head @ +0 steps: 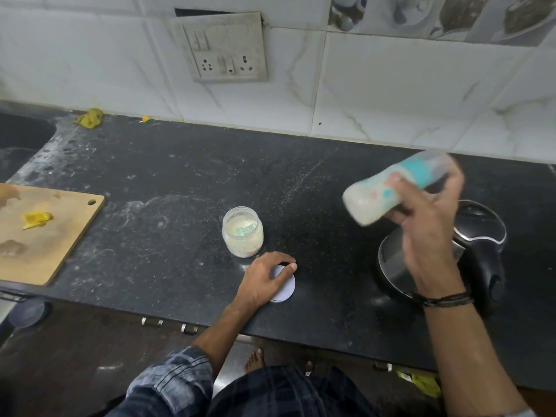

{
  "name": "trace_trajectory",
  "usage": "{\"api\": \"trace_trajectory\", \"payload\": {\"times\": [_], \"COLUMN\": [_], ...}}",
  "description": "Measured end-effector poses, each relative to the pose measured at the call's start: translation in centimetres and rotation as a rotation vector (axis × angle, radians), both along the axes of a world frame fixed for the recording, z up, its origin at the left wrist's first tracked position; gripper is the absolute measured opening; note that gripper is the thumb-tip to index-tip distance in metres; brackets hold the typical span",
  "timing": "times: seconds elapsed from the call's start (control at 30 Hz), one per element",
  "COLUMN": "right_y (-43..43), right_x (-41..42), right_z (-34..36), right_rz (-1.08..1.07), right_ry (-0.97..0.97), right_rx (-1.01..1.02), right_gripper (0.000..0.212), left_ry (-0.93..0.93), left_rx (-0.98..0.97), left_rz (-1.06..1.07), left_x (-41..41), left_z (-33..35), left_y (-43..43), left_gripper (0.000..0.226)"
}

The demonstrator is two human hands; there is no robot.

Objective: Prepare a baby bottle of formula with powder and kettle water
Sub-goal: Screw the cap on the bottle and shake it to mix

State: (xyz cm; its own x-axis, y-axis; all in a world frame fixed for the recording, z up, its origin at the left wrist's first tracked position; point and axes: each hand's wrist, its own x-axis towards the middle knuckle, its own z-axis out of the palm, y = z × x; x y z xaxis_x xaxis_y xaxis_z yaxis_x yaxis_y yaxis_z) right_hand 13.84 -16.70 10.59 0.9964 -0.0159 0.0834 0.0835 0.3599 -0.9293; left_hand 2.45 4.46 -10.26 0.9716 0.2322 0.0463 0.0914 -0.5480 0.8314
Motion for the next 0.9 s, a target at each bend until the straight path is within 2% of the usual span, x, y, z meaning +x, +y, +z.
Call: {"api": "trace_trajectory", "payload": {"times": [0.07, 0.17, 0.2, 0.3, 0.33, 0.43, 0.47, 0.57, 0.6, 0.7, 0.77, 0.83, 0.9], "right_y": [-0.3, -0.4, -0.2, 0.4, 0.4, 0.3, 0.4, 0.4, 0.3, -0.1, 0.0, 0.3, 0.2], "right_x": [-0.3, -0.3, -0.2, -0.5, -0.6, -0.4, -0.2, -0.2, -0.3, 0.1, 0.3, 0.2, 0.0], "right_z": [0.2, 0.3, 0.3, -0.5, -0.5, -0.5, -0.6, -1.3, -1.1, -0.6, -0.6, -1.1, -1.3], "right_rz": [0.036, -0.109, -0.114, 0.043, 0.040, -0.130, -0.145, 0.051, 0.075, -0.101, -0.129, 0.015, 0.076], "right_ry": [-0.045, -0.018, 0.009, 0.016, 0.009, 0.049, 0.065, 0.040, 0.024, 0.036, 0.077, 0.080, 0.061], "right_rx": [-0.033, 0.186, 0.204, 0.007, 0.003, 0.216, 0.229, -0.007, -0.031, 0.171, 0.219, 0.027, -0.044], "right_gripper": [0.073, 0.073, 0.074, 0.076, 0.076, 0.073, 0.071, 0.072, 0.072, 0.068, 0.071, 0.071, 0.070], "left_ry": [0.004, 0.005, 0.004, -0.003, 0.001, 0.005, 0.008, 0.006, 0.009, 0.008, 0.011, 0.010, 0.012], "left_rx": [0.000, 0.014, 0.015, 0.013, 0.012, 0.015, 0.018, 0.009, 0.007, 0.014, 0.008, 0.002, 0.002], "left_rz": [-0.011, -0.005, -0.001, -0.008, -0.012, -0.002, 0.002, -0.004, -0.010, -0.006, 0.005, -0.002, -0.011], "left_x": [0.0, 0.1, 0.1, 0.1, 0.1, 0.2, 0.2, 0.1, 0.1, 0.2, 0.2, 0.1, 0.1], "left_z": [0.1, 0.1, 0.1, -0.1, -0.1, 0.0, 0.0, -0.2, -0.2, -0.1, -0.2, -0.3, -0.3], "left_y": [0.0, -0.1, -0.1, 0.0, 0.1, 0.0, 0.0, 0.1, 0.1, 0.1, 0.0, 0.1, 0.1], "left_gripper": [0.021, 0.020, 0.020, 0.021, 0.020, 0.016, 0.016, 0.018, 0.018, 0.016, 0.016, 0.017, 0.017]}}
